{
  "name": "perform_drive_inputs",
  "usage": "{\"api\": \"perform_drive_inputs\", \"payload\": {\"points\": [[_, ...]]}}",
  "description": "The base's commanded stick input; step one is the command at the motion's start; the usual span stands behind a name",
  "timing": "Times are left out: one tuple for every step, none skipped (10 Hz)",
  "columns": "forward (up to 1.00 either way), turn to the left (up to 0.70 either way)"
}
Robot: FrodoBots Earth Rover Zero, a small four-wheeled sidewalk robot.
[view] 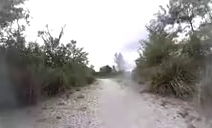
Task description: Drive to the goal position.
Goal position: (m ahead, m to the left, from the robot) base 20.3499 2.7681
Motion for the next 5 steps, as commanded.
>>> {"api": "perform_drive_inputs", "payload": {"points": [[0.60,0.00],[0.60,0.00],[0.60,0.00],[0.60,0.00],[0.60,0.00]]}}
